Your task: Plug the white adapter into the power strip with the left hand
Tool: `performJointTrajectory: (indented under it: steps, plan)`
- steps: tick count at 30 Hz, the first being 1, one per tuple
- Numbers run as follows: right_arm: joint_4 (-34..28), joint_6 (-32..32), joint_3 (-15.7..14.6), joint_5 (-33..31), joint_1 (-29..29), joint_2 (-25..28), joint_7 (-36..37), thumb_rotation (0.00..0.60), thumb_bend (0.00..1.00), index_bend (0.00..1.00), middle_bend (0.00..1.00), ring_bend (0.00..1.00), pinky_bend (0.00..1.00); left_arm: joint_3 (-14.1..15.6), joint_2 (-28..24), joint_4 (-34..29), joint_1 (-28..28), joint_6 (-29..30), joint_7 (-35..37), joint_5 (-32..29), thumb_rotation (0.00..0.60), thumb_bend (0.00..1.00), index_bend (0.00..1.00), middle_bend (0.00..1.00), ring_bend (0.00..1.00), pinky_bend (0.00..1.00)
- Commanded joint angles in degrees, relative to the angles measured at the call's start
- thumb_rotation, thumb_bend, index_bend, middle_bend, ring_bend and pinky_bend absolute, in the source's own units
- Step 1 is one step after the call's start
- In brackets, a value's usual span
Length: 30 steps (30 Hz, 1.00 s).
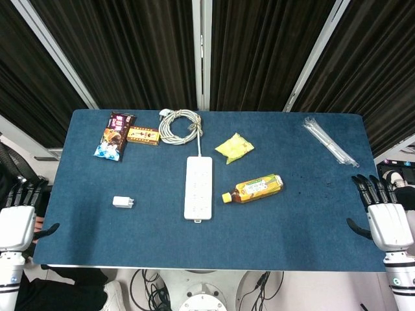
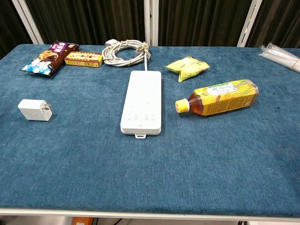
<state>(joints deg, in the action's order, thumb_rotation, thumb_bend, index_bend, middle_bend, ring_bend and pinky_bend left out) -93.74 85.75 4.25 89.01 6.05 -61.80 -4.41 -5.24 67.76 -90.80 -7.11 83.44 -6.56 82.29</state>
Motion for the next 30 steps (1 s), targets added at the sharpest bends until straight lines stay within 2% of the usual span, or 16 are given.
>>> performJointTrajectory:
  steps: [1, 4, 10, 16, 23, 30]
  plan:
    - [-0.04, 0.43, 0.08, 0.52, 0.05, 0.3, 0.14, 0.6, 0.08, 0.0, 0.07, 0.0, 0.0, -2.44, 1.83, 2.18, -4.44, -5.79, 1.02, -2.13, 0.6, 0.0, 0.09, 0.09, 0.01, 0.0]
    - [-0.32, 0.97, 0.38, 0.9, 0.14, 0.92, -0.13, 0.6, 0.08, 0.0, 0.07, 0.0, 0.0, -3.48, 3.43, 4.37, -7.91, -11.09, 1.04, -4.0, 0.6, 0.0, 0.09, 0.09, 0.01, 0.0]
    - [-1.9, 2.74, 1.44, 1.36, 0.09, 2.81, -1.68, 0.6, 0.08, 0.0, 0.07, 0.0, 0.0, -4.01, 8.13, 9.6, -12.16, -17.05, -1.25, -7.01, 0.6, 0.0, 0.09, 0.09, 0.01, 0.0]
    - [-2.53, 2.19, 1.28, 0.81, 0.07, 3.14, -1.71, 0.6, 0.08, 0.0, 0.07, 0.0, 0.0, -4.03, 13.8, 15.97, -14.29, -18.34, -2.03, -8.04, 0.6, 0.0, 0.09, 0.09, 0.01, 0.0]
    - [-2.44, 2.04, 1.02, 0.49, -0.1, 2.64, -1.52, 0.6, 0.08, 0.0, 0.07, 0.0, 0.0, -4.41, 18.65, 19.85, -16.6, -18.66, 0.71, -7.05, 0.6, 0.0, 0.09, 0.09, 0.01, 0.0]
    - [-2.37, 2.11, 0.87, 0.4, -0.29, 2.65, -1.24, 0.6, 0.08, 0.0, 0.07, 0.0, 0.0, -4.49, 22.69, 24.42, -19.22, -21.59, 0.42, -8.06, 0.6, 0.0, 0.09, 0.09, 0.01, 0.0]
